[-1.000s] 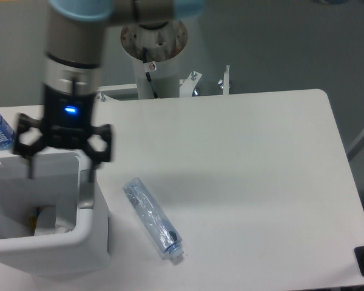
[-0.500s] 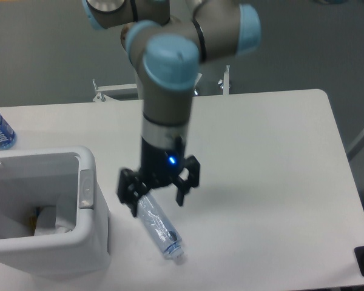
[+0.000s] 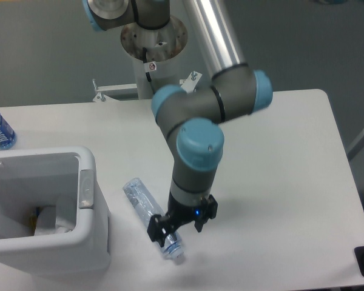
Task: Place the trash in the trash can
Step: 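Move the gripper over the clear plastic bottle and lower it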
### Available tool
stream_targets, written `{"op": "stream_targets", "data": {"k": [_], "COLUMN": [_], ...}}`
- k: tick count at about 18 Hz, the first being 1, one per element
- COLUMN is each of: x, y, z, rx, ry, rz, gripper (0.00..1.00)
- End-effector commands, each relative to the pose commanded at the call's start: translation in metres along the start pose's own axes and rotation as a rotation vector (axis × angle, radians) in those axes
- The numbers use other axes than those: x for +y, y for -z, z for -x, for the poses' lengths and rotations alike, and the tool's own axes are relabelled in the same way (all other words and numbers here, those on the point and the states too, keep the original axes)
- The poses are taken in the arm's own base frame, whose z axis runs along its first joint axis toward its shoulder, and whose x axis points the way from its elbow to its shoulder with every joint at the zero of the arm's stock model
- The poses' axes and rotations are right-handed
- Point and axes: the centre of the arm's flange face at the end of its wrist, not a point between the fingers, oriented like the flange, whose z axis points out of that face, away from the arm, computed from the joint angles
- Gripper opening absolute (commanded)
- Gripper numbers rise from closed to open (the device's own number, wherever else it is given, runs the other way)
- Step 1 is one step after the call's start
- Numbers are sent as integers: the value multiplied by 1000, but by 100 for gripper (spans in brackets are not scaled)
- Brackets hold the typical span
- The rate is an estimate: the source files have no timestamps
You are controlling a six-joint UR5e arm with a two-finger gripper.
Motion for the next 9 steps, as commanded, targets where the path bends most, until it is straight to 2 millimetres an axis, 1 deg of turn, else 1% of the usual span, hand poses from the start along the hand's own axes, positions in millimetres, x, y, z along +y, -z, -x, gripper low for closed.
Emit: {"op": "stream_targets", "data": {"k": [1,2,7,9], "x": [0,-1,-3,-2], "y": [-11,-19,-31,-35], "z": [2,4,5,-6], "rx": [-29,-46,-61,-62], "ry": [8,18,39,26], "rz": [10,14,8,-4], "gripper": [100,100,100,100]}}
